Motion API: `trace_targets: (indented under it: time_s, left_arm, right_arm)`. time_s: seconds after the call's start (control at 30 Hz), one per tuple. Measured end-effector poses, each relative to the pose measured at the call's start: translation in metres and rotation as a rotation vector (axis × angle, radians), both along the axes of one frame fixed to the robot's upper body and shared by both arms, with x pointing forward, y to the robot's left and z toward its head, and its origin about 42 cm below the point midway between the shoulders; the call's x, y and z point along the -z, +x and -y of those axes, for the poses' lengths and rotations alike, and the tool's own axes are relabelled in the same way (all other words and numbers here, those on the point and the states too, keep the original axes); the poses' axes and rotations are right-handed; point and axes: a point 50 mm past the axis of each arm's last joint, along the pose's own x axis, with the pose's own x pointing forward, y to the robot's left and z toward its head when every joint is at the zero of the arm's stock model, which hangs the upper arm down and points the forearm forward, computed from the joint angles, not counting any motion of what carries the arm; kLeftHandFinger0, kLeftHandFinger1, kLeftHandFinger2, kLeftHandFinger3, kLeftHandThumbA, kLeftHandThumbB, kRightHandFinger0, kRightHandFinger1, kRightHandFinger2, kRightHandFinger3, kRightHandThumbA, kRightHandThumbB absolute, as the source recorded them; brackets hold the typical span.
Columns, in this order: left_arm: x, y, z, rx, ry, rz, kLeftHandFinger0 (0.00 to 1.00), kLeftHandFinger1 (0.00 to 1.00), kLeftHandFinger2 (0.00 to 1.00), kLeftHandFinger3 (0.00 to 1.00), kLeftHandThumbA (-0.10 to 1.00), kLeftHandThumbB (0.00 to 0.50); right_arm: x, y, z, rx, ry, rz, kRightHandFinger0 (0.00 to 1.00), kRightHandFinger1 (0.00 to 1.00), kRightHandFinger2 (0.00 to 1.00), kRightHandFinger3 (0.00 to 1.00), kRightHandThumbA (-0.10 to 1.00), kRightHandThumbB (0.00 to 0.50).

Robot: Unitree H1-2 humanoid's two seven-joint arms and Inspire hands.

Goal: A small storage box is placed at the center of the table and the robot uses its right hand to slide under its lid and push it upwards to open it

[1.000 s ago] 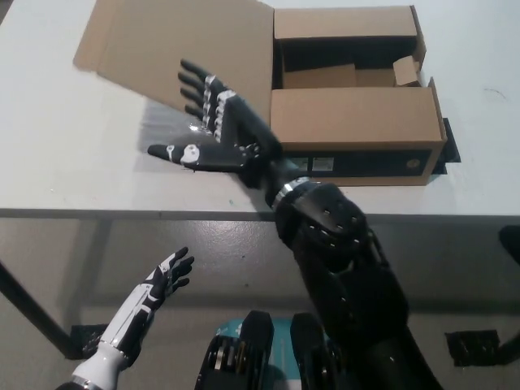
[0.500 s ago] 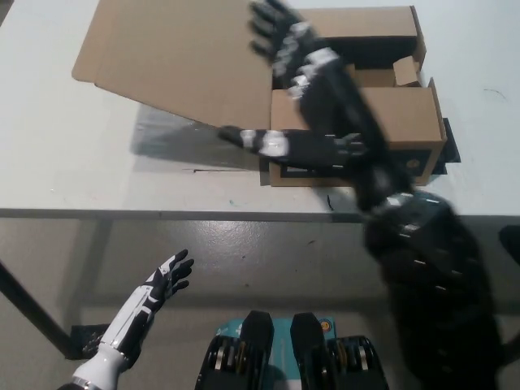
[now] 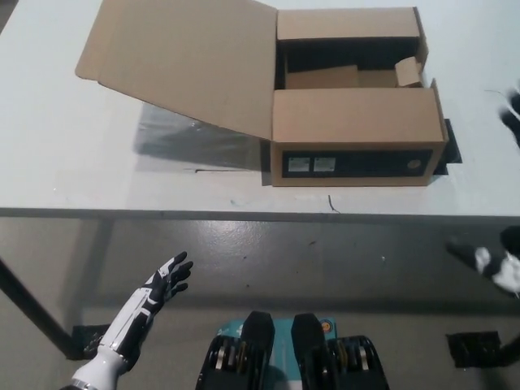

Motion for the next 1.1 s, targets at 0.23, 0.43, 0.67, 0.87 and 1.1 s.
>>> trace_targets:
  time_s: [0.23, 0.43, 0.67, 0.87, 1.1]
  left_arm:
    - [0.003, -0.004, 0.001, -0.002, -0.007, -0.010, 1.00, 1.00, 1.00, 1.00, 1.00, 0.382]
    - [0.006, -0.007, 0.000, -0.006, -0.009, -0.020, 1.00, 1.00, 1.00, 1.00, 1.00, 0.378]
    - [0.008, -0.009, 0.000, -0.007, -0.011, -0.024, 1.00, 1.00, 1.00, 1.00, 1.00, 0.360]
    - [0.008, -0.011, 0.000, -0.007, -0.012, -0.018, 1.00, 1.00, 1.00, 1.00, 1.00, 0.351]
    - [0.008, -0.011, 0.000, -0.005, -0.013, -0.003, 1.00, 1.00, 1.00, 1.00, 1.00, 0.365]
  right_arm:
    - [0.047, -0.015, 0.009, 0.055, 0.038, -0.119, 1.00, 1.00, 1.00, 1.00, 1.00, 0.331]
    - [0.104, 0.006, 0.011, 0.114, 0.101, -0.269, 1.00, 1.00, 1.00, 1.00, 1.00, 0.263]
    - [0.170, 0.024, 0.010, 0.164, 0.132, -0.430, 1.00, 1.00, 1.00, 1.00, 1.00, 0.144]
    - [0.213, 0.035, 0.007, 0.176, 0.121, -0.520, 1.00, 1.00, 1.00, 1.00, 1.00, 0.106]
    - [0.233, 0.038, 0.005, 0.157, 0.121, -0.550, 1.00, 1.00, 1.00, 1.00, 1.00, 0.090]
